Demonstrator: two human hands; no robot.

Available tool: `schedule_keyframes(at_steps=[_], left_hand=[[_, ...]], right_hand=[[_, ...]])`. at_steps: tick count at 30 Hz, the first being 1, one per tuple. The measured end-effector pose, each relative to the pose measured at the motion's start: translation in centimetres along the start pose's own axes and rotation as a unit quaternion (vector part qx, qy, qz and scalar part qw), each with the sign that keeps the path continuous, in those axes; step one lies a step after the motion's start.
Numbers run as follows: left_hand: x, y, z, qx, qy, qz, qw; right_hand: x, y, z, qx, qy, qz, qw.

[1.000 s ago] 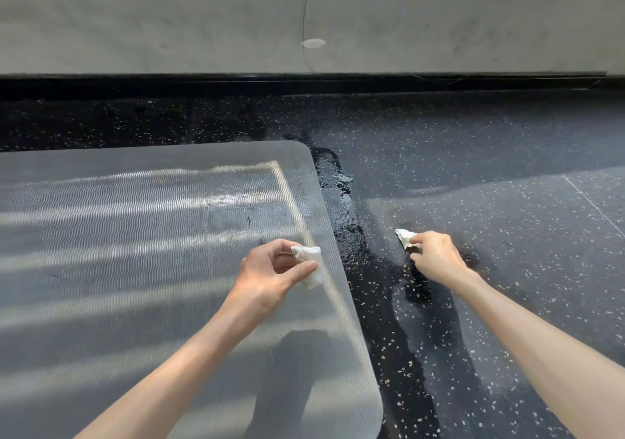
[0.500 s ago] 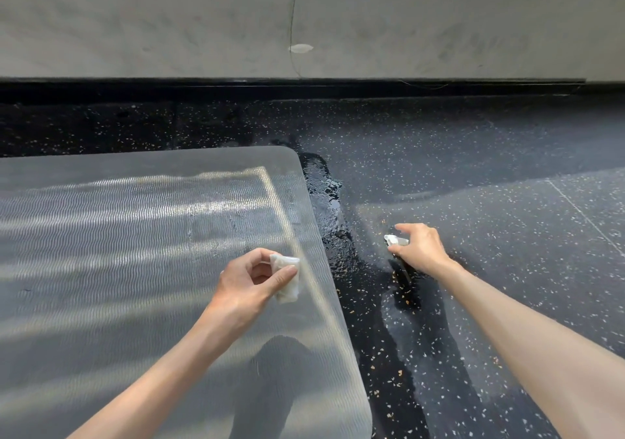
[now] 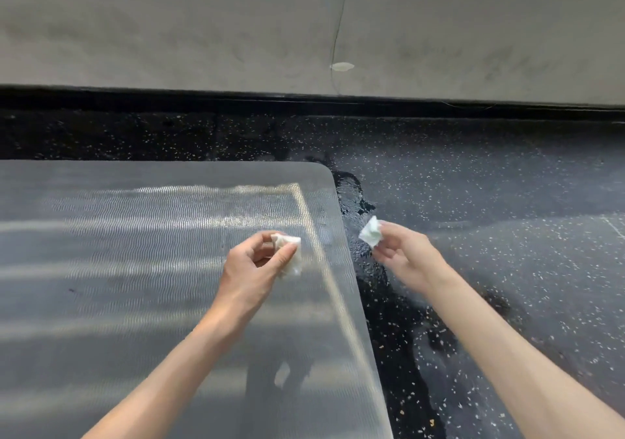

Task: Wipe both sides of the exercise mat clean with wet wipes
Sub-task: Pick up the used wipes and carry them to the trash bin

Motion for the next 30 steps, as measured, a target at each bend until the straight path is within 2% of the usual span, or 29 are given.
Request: schedule_keyframes(at_steps=[3, 7, 15, 21, 26, 30], left_hand=[[-2.3, -5.0, 2.2, 0.014, -0.038, -0.025, 0.999], [-6.6, -14.8, 2.3, 0.027, -0.087, -0.039, 0.995], [-13.9, -35.4, -3.6, 0.016, -0.169, -0.047, 0.984], [-19.0, -51.8, -7.7, 0.045, -0.206, -0.067, 0.975], [-22.8, -62.0, -11.6, 0.051, -0.245, -0.085, 0.964], [-24.8, -67.3, -16.3, 0.028, -0.279, -0.105, 0.954]], right_hand=[[7.4, 2.2, -3.0, 0.045, 0.11, 0.107, 0.987], [15.5, 7.9, -9.1, 0.087, 0.202, 0.168, 0.961], [27.2, 22.4, -23.7, 0.069, 0.307, 0.107, 0.943], [34.3, 34.7, -35.4, 0.053, 0.392, 0.035, 0.918], [38.9, 40.9, -44.2, 0.069, 0.421, 0.027, 0.904], [41.1, 43.4, -50.8, 0.095, 0.436, 0.015, 0.895]])
Point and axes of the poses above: each hand's wrist, its own z-axis towards the middle knuckle, its own x-axis out of the palm, y = z × x, the point moved 7 cm from there along z, towards the middle knuckle, and after that the axes turned 3 degrees about -y, right-handed, at the moved point
